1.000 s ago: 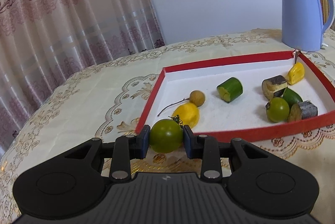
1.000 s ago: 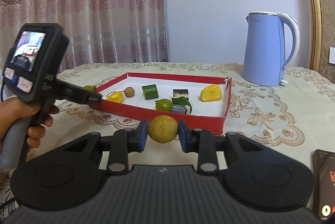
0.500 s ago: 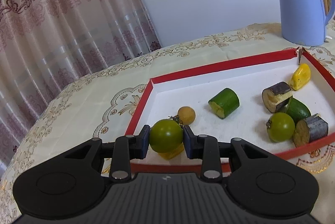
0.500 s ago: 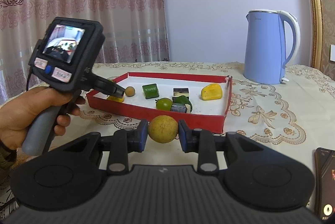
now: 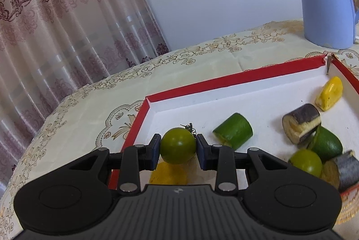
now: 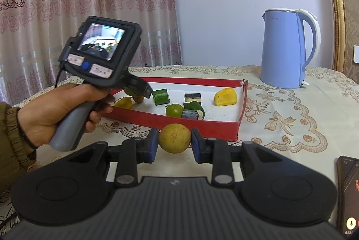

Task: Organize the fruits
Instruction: 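Carry the tomato into the tray and open the left gripper while the right gripper holds the longan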

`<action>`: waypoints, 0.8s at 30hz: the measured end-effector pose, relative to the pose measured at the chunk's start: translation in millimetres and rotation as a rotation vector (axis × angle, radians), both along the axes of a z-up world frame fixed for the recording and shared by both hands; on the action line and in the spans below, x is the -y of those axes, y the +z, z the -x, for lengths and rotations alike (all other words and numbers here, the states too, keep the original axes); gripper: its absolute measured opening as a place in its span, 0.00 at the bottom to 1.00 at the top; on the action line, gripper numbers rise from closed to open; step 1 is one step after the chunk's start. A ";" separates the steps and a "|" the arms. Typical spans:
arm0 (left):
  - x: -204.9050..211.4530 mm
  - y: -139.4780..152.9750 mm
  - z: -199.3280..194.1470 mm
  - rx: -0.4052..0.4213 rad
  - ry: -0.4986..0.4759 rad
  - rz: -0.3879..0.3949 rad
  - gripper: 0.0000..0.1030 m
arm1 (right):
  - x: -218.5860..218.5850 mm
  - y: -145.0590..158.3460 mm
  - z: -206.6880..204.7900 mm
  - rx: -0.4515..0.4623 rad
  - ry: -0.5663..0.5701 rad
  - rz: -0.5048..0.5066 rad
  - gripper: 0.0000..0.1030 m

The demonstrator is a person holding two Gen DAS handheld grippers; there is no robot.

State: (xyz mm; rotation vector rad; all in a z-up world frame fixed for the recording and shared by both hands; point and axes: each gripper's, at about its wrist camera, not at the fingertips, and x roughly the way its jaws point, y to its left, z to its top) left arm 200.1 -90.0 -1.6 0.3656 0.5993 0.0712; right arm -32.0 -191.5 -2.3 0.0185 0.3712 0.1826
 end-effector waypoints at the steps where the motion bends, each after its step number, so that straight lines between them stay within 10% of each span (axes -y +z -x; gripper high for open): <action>1: 1.7 -0.3 -2.4 -0.001 0.000 0.000 0.32 | 0.0 -0.3 0.1 -0.001 0.000 0.000 0.28; 15: 4.9 -1.0 -19.7 -0.020 0.010 0.053 0.32 | -2.3 -1.5 1.3 -0.015 0.002 0.003 0.28; 19: -3.0 2.9 -16.9 0.009 0.030 0.044 0.60 | -4.2 -1.2 0.5 -0.014 0.005 0.005 0.28; 24: -21.0 16.7 -7.8 0.057 0.052 0.044 0.66 | -7.2 -0.2 -2.4 -0.012 0.014 0.005 0.28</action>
